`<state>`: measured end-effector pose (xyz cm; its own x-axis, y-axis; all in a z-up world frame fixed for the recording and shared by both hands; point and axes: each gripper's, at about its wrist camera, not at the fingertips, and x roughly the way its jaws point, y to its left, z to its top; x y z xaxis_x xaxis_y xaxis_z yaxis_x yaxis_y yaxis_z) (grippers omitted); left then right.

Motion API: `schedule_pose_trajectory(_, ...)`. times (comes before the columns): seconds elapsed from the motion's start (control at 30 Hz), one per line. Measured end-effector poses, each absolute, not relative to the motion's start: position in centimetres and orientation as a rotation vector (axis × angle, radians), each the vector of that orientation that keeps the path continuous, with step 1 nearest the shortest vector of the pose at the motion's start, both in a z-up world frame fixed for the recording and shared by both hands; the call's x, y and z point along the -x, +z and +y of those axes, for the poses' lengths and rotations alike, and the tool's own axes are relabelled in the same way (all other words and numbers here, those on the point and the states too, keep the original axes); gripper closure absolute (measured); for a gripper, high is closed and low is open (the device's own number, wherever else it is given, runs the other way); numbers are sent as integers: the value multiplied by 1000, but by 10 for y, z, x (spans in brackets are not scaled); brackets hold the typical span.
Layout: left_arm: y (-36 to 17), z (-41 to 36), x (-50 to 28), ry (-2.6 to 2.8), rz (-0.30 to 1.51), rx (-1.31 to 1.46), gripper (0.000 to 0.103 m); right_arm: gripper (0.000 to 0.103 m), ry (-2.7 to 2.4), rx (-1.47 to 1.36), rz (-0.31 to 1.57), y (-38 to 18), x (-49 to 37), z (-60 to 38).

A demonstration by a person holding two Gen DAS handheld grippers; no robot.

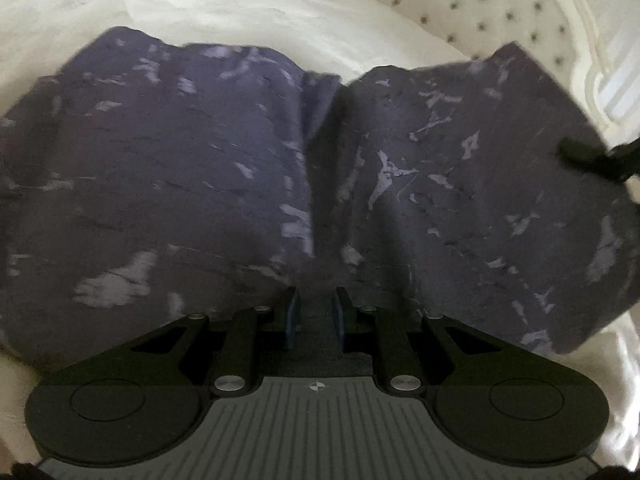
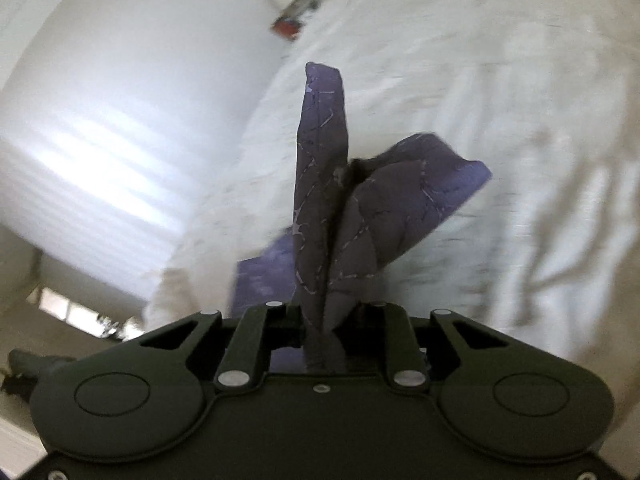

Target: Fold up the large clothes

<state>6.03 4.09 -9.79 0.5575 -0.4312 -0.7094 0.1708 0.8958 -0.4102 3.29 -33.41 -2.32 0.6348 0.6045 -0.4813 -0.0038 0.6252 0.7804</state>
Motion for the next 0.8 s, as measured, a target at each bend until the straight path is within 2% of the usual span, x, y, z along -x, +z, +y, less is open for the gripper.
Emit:
schedule_pose_trajectory(0.17,-78,81,-53,-309,826,340,84,75,509,-809,847,1,-54,-281)
schedule_pose_trajectory(0.37,-53,134,-41,-175,718,293,84,75,635,-724,903,-1,-88,-197)
schedule_pose_trajectory(0.7,-52,200,-17,-6,712,346,84,73,703,-603,1011,-57,-112,-85)
schedule_pose_trajectory(0.8,-51,209,-10,15,712,356,84,69,699,-612,1038,-76,-114,-73)
